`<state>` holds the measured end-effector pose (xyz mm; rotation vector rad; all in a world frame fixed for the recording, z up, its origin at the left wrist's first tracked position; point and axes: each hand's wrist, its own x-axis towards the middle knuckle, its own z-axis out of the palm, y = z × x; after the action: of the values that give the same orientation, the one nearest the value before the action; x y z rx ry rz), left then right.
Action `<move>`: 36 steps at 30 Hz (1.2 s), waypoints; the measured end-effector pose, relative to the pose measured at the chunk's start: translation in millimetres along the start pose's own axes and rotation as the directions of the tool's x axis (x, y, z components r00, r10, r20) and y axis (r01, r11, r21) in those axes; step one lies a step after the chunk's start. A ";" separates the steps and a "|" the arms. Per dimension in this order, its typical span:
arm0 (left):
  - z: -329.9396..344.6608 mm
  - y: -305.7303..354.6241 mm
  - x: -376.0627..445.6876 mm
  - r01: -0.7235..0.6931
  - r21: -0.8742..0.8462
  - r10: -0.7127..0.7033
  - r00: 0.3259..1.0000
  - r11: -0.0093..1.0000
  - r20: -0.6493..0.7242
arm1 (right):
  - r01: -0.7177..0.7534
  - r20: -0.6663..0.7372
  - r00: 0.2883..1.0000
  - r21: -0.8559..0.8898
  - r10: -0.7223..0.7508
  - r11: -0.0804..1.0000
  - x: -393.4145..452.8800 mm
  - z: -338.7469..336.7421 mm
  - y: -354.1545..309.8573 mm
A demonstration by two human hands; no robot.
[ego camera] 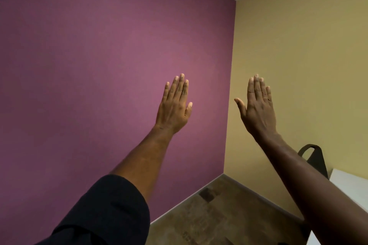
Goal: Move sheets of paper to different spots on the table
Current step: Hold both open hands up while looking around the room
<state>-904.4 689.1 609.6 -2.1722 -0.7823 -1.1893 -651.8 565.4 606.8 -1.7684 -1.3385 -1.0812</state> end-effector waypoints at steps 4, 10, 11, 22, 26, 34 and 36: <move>80.8 -7.2 52.4 -0.050 -0.055 0.050 0.999 0.997 -0.007 | -0.023 -0.015 1.000 -0.045 0.023 0.999 39.9 62.2 34.4; 185.2 -12.6 121.1 -0.119 -0.139 0.112 0.992 0.983 -0.058 | -0.060 -0.003 0.998 -0.108 0.060 0.992 85.3 137.0 81.4; 203.9 -13.1 132.0 -0.118 -0.159 0.108 0.992 0.980 -0.068 | -0.060 -0.004 0.998 -0.126 0.060 0.990 92.2 148.3 89.1; 431.8 8.7 257.4 -0.239 -0.379 0.193 0.969 0.894 -0.157 | -0.132 -0.056 0.991 -0.384 0.120 0.914 163.4 274.8 191.2; 503.5 39.9 307.2 -0.305 -0.475 0.236 0.951 0.826 -0.199 | -0.202 -0.080 0.979 -0.487 0.187 0.850 179.3 299.7 235.3; 587.4 153.5 384.2 -0.418 -0.644 0.288 0.908 0.641 -0.304 | -0.322 -0.153 0.943 -0.637 0.294 0.701 184.6 300.7 327.8; 599.5 192.9 392.3 -0.440 -0.684 0.298 0.898 0.582 -0.323 | -0.340 -0.170 0.935 -0.674 0.310 0.655 175.0 291.8 351.3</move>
<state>-262.4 1060.1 635.9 -2.6077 0.3513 -1.6130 -224.6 802.6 627.4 -2.3872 -0.5320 -1.5163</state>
